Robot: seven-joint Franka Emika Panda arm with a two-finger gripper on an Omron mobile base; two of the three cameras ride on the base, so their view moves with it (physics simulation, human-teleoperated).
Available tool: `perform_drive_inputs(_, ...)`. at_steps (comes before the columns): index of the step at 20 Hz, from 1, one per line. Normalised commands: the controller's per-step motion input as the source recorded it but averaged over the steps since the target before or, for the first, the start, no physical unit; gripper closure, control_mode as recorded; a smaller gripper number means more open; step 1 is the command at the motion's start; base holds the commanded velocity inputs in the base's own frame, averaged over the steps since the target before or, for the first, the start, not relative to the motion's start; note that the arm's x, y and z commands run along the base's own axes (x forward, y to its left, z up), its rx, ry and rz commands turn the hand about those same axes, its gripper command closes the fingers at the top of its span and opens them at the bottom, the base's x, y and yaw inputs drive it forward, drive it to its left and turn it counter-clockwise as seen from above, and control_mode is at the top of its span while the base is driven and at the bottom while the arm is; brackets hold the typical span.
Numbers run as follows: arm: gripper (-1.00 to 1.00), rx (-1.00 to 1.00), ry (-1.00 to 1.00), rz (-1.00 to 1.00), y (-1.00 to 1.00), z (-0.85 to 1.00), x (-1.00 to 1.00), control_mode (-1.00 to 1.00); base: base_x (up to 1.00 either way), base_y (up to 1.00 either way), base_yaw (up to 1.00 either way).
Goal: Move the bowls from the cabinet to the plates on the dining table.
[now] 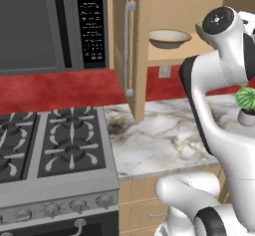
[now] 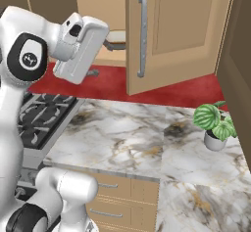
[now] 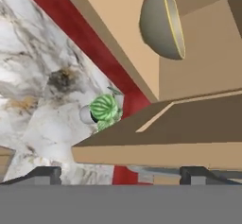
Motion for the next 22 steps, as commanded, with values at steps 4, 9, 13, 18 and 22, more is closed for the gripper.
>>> perform_drive_inputs(4,-1.0,-0.17,0.05,-0.02,0.0,-0.16,0.44,-1.0,0.0,0.0,0.0)
perform_drive_inputs(9,-1.0,-0.2,0.0,-0.07,0.0,-0.2,0.35,-1.0,0.0,0.0,0.0)
perform_drive_inputs(13,-1.0,-0.16,0.0,-0.08,-0.13,-0.1,0.25,-1.0,0.0,0.0,0.0)
perform_drive_inputs(18,-1.0,-0.11,0.0,-0.1,-0.25,0.01,0.08,-1.0,0.0,0.0,0.0)
perform_drive_inputs(22,-1.0,-0.05,0.0,-0.13,-0.21,0.02,0.0,-1.0,0.0,0.0,0.0)
